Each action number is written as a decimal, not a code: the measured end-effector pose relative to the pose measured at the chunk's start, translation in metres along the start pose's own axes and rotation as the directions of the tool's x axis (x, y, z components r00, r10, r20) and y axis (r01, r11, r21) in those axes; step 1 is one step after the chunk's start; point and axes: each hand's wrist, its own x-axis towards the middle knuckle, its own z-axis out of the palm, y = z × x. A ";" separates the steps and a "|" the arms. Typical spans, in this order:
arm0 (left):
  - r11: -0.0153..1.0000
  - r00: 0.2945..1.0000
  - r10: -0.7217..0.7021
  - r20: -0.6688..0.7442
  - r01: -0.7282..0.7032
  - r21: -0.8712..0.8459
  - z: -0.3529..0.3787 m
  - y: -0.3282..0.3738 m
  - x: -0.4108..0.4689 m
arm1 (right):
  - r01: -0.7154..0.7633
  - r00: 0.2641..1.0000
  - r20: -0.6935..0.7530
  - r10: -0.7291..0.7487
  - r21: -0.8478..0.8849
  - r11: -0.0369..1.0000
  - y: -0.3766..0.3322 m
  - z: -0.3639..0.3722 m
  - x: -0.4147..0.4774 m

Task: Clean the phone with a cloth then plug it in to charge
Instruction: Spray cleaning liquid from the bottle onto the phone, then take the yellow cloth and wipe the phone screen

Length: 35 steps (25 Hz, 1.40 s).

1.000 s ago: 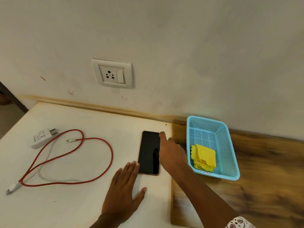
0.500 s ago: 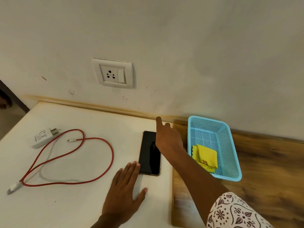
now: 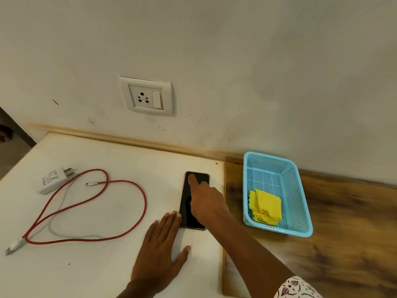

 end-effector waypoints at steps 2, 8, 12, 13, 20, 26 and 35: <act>1.000 1.000 -0.004 0.018 0.004 -0.004 0.000 0.000 0.000 | -0.008 1.000 0.012 0.008 0.000 1.000 0.000 0.002 -0.004; 0.999 1.000 0.006 -0.002 -0.006 -0.036 0.000 0.000 0.000 | 0.065 0.983 -0.180 -0.030 0.196 0.978 -0.007 -0.014 -0.038; 0.997 0.999 0.011 -0.042 -0.014 -0.073 0.001 -0.001 -0.001 | 0.187 0.844 -0.529 0.083 0.436 0.881 0.007 -0.070 -0.049; 0.997 0.999 0.013 -0.049 -0.017 -0.073 0.001 -0.001 -0.001 | 0.208 0.784 -0.604 0.143 0.472 0.857 0.017 -0.087 -0.048; 0.994 0.999 0.010 -0.042 -0.015 -0.109 0.002 -0.002 0.000 | -0.051 0.649 -0.610 0.456 0.563 0.825 0.112 -0.129 -0.013; 0.993 0.999 -0.001 -0.042 -0.004 -0.119 0.003 -0.001 0.000 | -0.132 0.704 -0.491 0.513 0.620 0.774 0.145 -0.083 0.007; 0.993 0.999 0.001 -0.042 -0.006 -0.118 0.005 -0.002 0.000 | -0.104 0.579 -0.570 0.583 0.657 0.746 0.146 -0.067 -0.022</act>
